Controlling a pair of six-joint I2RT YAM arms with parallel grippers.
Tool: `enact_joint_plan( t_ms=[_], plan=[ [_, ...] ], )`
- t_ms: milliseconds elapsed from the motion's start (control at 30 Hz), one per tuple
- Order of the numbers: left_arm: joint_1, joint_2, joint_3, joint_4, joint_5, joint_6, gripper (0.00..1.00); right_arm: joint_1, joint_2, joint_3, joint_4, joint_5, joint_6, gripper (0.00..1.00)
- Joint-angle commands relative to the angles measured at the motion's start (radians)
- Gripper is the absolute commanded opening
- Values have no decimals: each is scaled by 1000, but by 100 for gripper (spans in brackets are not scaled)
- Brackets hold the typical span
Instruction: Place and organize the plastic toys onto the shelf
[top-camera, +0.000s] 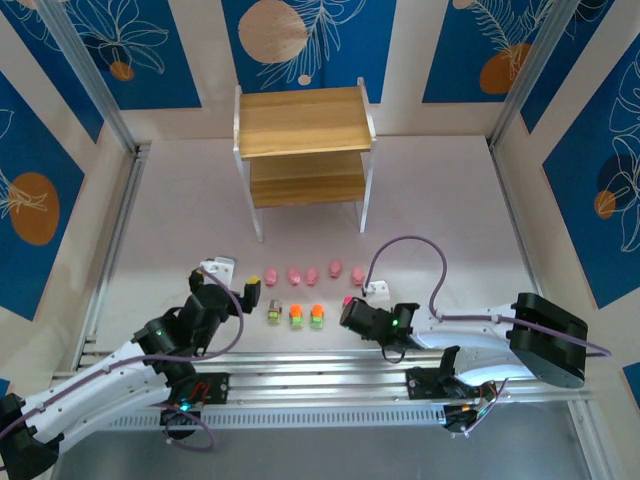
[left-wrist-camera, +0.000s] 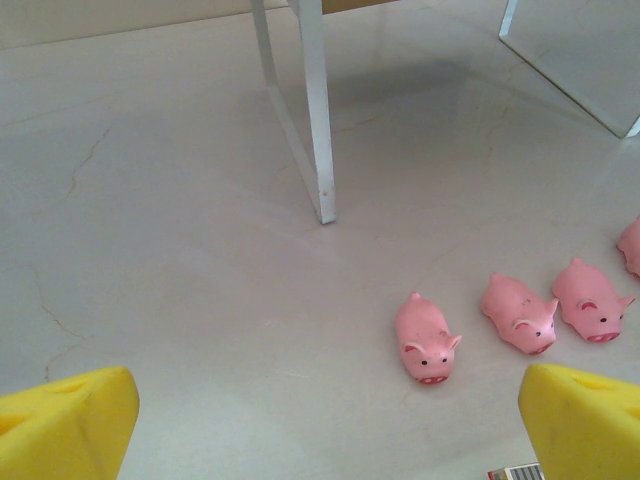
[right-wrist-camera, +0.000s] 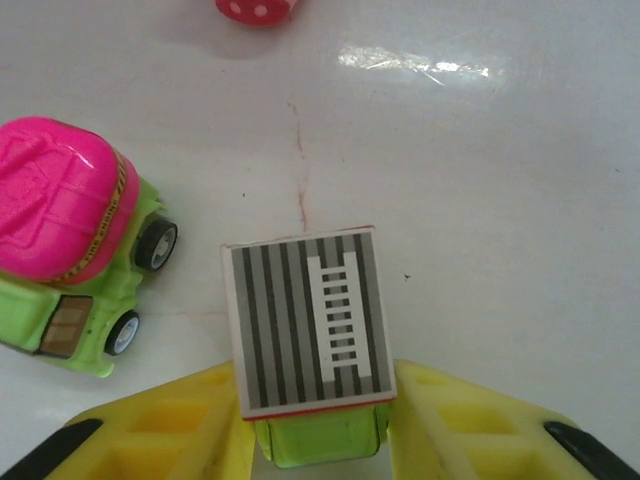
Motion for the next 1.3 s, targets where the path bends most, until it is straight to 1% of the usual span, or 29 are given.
enact_joint_plan(
  t_ms=[0,100,233,433,600,733,933,1100,1267],
  plan=[
    [-7,-1,-9,24,7,20,98,13,-13,-13,-42,38,50,34],
    [-7,-2,-10,24,5,20,98,21,-18,-9,-52,50,60,27],
    [-7,-1,-9,23,7,21,99,30,-37,-2,-79,65,67,21],
    [-8,4,-5,31,37,39,100,33,-99,42,-169,85,61,19],
    [-7,43,8,48,50,57,100,15,-164,111,-233,107,-4,19],
    [-8,72,17,70,61,78,100,-41,-184,185,-241,100,-93,18],
    [-7,127,25,102,78,97,100,-141,-161,304,-191,54,-246,18],
    [-7,122,14,116,86,97,100,-241,-93,421,-158,-14,-360,16],
    [-6,89,1,114,87,94,100,-317,6,549,-132,-78,-453,16]
  ],
)
